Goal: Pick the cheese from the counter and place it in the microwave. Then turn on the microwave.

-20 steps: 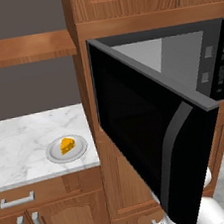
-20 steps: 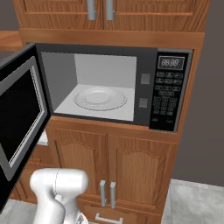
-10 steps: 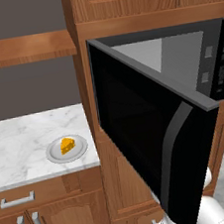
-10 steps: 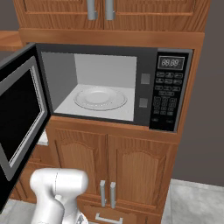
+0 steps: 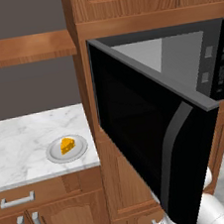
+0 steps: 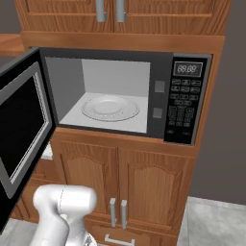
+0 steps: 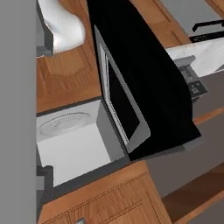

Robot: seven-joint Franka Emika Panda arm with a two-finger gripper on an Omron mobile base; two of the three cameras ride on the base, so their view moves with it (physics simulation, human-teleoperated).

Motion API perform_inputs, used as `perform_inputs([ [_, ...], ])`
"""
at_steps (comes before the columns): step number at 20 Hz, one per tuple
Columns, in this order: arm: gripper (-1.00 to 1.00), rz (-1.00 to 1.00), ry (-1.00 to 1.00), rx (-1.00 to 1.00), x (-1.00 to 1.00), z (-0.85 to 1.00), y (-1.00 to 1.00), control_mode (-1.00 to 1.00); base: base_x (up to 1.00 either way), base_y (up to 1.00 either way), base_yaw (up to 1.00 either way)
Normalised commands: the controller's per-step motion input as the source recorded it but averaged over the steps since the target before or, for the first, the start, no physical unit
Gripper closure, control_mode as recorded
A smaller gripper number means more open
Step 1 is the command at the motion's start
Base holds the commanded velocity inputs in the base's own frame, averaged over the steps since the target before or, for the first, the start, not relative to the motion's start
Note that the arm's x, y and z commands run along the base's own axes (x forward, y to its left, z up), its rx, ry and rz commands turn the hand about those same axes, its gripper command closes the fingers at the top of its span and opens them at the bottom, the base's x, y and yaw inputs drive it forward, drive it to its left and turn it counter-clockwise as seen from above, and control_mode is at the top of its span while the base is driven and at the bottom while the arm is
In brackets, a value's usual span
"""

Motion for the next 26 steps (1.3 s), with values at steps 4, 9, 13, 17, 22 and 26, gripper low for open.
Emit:
perform_inputs([
  [4,-1.0,-0.22,0.13,0.13,0.29,0.08,-0.12,-1.0,0.0,0.0,0.0],
  [9,-1.0,-0.17,0.11,0.13,0.35,0.04,-0.09,-1.0,0.0,0.0,0.0],
  [13,-1.0,-0.14,0.09,0.11,0.43,0.0,-0.05,-1.0,0.0,0.0,0.0],
  [17,-1.0,-0.09,0.05,0.12,0.41,0.0,-0.1,-1.0,0.0,0.0,0.0],
  [22,-1.0,-0.06,0.06,0.13,0.37,-0.02,-0.13,-1.0,0.0,0.0,0.0],
  [26,-1.0,-0.06,0.08,0.14,0.36,-0.04,-0.11,-1.0,0.0,0.0,0.0],
])
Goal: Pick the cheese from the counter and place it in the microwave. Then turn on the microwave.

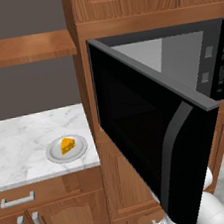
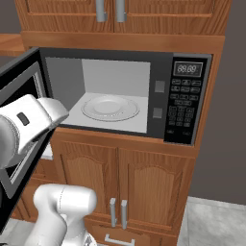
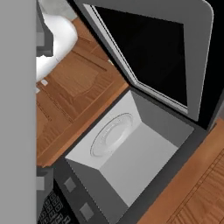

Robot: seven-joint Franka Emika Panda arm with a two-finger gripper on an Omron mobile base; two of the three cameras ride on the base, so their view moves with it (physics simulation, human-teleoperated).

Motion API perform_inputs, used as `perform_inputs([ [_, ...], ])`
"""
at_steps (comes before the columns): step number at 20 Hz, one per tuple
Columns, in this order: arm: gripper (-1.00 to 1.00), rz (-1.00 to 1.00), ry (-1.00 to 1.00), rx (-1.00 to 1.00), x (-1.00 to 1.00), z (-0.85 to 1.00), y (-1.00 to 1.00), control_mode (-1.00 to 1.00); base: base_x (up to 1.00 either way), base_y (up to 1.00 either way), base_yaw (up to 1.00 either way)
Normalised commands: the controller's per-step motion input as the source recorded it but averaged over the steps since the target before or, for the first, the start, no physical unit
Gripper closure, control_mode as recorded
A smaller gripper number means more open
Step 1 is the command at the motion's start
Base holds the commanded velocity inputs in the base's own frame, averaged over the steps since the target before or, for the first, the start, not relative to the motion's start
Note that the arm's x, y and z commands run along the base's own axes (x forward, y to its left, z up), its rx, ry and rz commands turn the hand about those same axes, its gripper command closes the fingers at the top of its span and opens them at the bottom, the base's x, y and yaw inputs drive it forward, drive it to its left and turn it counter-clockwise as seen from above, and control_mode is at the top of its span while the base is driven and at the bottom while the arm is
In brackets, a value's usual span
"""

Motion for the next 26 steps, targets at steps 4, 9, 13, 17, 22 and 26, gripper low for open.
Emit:
perform_inputs([
  [4,-1.0,-0.05,0.05,0.13,0.31,-0.05,-0.08,-1.0,0.0,0.0,0.0],
  [9,-1.0,-0.02,0.01,0.1,0.19,-0.06,-0.09,-1.0,0.0,0.0,0.0],
  [13,-1.0,0.0,0.0,0.06,0.13,0.0,-0.04,-1.0,0.0,0.0,0.0],
  [17,-1.0,0.0,0.0,0.06,0.16,0.0,0.0,-1.0,0.0,0.0,0.0],
  [22,-1.0,0.0,0.01,0.05,0.22,0.0,0.0,-1.0,0.0,0.0,0.0],
  [26,-1.0,0.0,0.01,0.04,0.17,0.0,0.0,-1.0,0.0,0.0,0.0],
])
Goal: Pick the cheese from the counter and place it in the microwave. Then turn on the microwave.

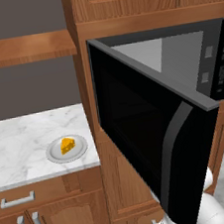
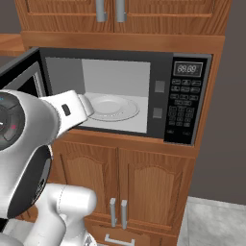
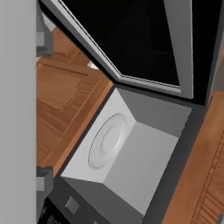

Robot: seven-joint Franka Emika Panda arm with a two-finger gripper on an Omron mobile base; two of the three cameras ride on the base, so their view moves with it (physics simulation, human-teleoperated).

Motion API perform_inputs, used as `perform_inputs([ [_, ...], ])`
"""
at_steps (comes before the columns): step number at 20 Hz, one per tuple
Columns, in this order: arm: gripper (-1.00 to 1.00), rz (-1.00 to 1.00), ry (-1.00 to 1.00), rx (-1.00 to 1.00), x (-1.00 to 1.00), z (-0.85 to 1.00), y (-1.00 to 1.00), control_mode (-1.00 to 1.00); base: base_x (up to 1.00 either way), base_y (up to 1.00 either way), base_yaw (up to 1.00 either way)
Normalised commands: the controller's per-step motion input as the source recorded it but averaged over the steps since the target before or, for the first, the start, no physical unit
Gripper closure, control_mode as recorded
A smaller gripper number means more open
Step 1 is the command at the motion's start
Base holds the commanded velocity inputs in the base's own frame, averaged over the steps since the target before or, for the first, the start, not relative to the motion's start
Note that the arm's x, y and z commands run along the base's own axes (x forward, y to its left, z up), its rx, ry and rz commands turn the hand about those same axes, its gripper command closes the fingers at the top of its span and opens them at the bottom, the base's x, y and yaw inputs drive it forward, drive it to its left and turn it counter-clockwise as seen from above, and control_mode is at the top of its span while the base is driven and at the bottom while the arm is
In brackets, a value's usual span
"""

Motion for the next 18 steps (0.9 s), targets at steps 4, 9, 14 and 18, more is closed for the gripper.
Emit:
perform_inputs([
  [4,-1.0,-0.01,0.0,0.05,0.12,-0.02,0.0,-1.0,0.0,0.0,0.0],
  [9,-1.0,-0.01,0.0,0.04,0.1,-0.01,0.0,-1.0,0.0,0.0,0.0],
  [14,-1.0,0.0,0.01,0.02,0.11,0.0,0.0,-1.0,0.0,0.0,0.0],
  [18,-1.0,0.0,0.02,0.02,0.13,0.0,0.0,-1.0,0.0,0.0,0.0],
])
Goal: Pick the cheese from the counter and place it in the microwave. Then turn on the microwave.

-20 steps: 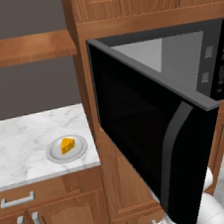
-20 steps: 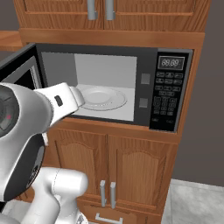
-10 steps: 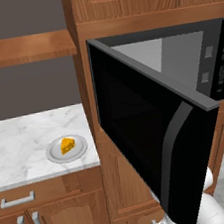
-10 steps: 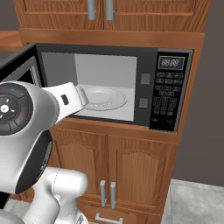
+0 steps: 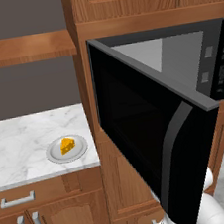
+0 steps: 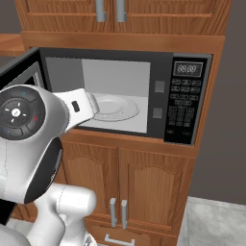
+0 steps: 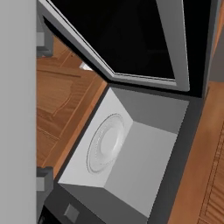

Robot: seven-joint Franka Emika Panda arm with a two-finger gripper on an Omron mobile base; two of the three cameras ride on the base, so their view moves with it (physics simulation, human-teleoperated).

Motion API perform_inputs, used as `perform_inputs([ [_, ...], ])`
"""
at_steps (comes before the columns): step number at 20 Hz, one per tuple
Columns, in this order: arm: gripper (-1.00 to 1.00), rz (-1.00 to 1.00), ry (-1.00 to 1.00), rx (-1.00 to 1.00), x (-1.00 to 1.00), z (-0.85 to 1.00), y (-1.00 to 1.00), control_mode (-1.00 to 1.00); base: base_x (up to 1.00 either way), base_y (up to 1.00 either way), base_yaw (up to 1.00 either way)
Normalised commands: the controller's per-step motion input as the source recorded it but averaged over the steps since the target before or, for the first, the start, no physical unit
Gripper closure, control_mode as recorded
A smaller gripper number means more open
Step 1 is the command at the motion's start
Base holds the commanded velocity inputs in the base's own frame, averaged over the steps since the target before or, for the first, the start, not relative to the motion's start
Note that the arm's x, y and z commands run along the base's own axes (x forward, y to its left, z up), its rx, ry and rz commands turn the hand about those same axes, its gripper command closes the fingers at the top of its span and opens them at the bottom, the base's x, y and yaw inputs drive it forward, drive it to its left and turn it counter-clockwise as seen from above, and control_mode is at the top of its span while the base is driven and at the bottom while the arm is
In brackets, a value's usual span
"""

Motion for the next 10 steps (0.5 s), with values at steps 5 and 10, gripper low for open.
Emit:
perform_inputs([
  [5,-1.0,-0.01,0.01,0.01,0.11,0.0,0.0,-1.0,0.0,0.0,0.0],
  [10,-1.0,-0.01,0.0,0.0,0.04,0.0,0.0,-1.0,0.0,0.0,0.0],
])
